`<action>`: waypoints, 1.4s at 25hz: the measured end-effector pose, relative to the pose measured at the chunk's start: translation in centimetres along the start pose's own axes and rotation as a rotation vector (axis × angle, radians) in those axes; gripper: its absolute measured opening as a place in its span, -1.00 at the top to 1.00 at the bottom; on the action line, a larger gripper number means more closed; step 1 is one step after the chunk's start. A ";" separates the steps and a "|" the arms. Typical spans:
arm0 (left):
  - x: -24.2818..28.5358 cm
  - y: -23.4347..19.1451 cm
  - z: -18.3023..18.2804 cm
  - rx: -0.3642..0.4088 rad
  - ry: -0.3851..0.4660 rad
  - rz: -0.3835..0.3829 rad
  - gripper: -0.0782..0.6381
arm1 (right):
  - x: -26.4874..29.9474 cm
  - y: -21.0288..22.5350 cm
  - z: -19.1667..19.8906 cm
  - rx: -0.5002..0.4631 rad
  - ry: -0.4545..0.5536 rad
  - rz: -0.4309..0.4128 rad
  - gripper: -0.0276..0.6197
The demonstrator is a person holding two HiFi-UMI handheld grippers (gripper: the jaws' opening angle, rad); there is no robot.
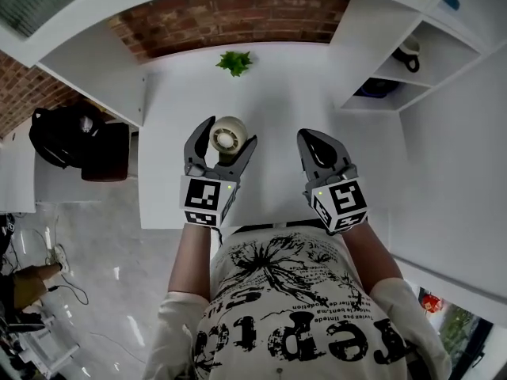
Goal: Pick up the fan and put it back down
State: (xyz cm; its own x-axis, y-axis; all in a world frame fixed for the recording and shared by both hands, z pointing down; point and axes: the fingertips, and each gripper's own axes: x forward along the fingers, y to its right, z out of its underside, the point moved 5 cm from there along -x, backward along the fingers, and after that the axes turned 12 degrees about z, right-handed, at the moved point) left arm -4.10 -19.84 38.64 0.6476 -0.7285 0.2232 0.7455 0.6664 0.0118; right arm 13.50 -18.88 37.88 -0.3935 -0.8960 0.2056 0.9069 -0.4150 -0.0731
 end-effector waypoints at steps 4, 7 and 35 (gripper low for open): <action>3.1 0.5 2.9 -0.050 -0.094 0.034 -0.30 | 0.7 1.3 1.7 0.005 -0.049 0.003 0.87; 5.6 0.8 5.2 -0.090 -0.148 0.051 -0.30 | 1.7 2.6 3.1 0.003 -0.084 0.005 0.87; 16.8 0.4 20.2 -0.349 -0.590 0.051 -0.30 | 6.7 9.4 10.0 0.027 -0.282 -0.012 0.87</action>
State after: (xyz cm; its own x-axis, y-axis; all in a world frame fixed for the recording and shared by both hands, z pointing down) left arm 3.89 -28.65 62.14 0.5632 -0.4232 0.7097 0.7873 0.5355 -0.3055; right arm 20.86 -27.24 48.35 -0.3503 -0.8104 0.4697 0.9075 -0.4177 -0.0439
